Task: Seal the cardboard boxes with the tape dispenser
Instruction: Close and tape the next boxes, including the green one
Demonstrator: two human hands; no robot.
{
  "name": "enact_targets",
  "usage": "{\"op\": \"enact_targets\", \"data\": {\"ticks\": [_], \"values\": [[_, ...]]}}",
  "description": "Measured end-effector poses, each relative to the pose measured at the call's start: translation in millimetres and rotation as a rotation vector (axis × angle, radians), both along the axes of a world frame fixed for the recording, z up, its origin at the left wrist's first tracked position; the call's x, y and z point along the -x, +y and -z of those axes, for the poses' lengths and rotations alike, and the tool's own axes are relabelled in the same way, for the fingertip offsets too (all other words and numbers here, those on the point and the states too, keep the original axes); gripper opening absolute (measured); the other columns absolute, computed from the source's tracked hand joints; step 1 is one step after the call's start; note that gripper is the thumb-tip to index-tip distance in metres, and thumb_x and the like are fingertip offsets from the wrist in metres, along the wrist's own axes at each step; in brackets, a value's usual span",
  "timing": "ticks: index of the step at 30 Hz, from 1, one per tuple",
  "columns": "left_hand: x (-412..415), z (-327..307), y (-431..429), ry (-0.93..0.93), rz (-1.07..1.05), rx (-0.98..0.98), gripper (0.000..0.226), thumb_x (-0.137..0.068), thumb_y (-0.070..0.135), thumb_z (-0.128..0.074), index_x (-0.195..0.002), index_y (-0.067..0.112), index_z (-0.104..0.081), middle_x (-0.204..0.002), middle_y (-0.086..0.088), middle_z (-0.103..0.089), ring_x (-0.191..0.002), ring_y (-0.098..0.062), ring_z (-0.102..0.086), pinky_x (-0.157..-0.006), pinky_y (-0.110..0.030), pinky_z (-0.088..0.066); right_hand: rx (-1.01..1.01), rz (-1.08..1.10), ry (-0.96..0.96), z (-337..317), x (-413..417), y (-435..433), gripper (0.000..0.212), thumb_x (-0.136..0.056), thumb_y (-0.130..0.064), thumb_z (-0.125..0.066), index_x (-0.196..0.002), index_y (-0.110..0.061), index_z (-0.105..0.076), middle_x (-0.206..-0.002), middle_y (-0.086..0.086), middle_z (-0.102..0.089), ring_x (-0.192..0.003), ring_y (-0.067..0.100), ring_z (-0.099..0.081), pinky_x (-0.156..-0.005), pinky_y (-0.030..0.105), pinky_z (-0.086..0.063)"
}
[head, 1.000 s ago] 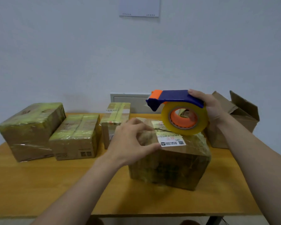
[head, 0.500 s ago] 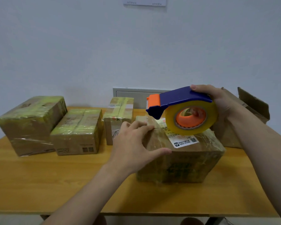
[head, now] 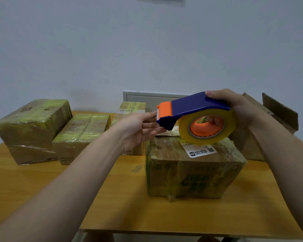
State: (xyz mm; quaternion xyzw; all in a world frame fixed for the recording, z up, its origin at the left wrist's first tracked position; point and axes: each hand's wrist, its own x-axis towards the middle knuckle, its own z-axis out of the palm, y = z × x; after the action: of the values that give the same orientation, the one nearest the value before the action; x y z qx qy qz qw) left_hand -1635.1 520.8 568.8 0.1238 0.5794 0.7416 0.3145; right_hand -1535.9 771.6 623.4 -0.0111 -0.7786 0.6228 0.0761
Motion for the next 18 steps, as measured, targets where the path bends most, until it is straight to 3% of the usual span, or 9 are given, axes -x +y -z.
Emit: {"op": "enact_targets", "data": {"ticks": [5,11,15,18], "values": [[3.9,6.4,2.0,-0.016,-0.002,-0.044,0.016,-0.098,0.008,-0.066,-0.11,-0.001,-0.071,-0.088,-0.015,-0.078,-0.069,-0.013,-0.076,-0.049,-0.016,-0.054,-0.015,-0.055,-0.008,-0.1,6.0,5.6,0.033,-0.082,-0.044,-0.065,-0.092,-0.014,-0.076,-0.09,0.014,-0.07,-0.073,0.025,-0.066,-0.066,0.033,-0.055],[7.1,10.5,3.2,-0.033,0.016,-0.046,0.011,-0.096,0.008,-0.067,-0.102,0.001,-0.073,-0.083,-0.013,-0.077,-0.065,-0.011,-0.073,-0.048,-0.016,-0.054,0.068,-0.145,-0.052,-0.9,11.4,9.8,0.027,-0.081,-0.042,-0.065,-0.081,-0.021,-0.082,-0.079,0.004,-0.076,-0.063,0.017,-0.071,-0.056,0.028,-0.058],[10.4,13.3,5.1,-0.019,-0.014,-0.042,0.015,-0.091,0.007,-0.072,-0.104,-0.001,-0.071,-0.076,-0.009,-0.075,-0.061,-0.008,-0.071,-0.048,-0.014,-0.053,0.076,-0.202,-0.094,-2.9,16.2,15.1,0.027,-0.075,-0.045,-0.071,-0.082,-0.022,-0.083,-0.078,0.002,-0.076,-0.063,0.016,-0.071,-0.056,0.028,-0.059],[14.8,13.8,5.8,0.002,-0.043,-0.034,0.008,-0.092,0.002,-0.071,-0.091,0.0,-0.078,-0.073,-0.011,-0.074,-0.058,-0.008,-0.069,-0.048,-0.014,-0.053,0.059,-0.244,-0.115,-7.7,20.7,19.2,0.026,-0.079,-0.044,-0.067,-0.083,-0.023,-0.082,-0.08,0.002,-0.075,-0.065,0.017,-0.07,-0.061,0.03,-0.059]]}}
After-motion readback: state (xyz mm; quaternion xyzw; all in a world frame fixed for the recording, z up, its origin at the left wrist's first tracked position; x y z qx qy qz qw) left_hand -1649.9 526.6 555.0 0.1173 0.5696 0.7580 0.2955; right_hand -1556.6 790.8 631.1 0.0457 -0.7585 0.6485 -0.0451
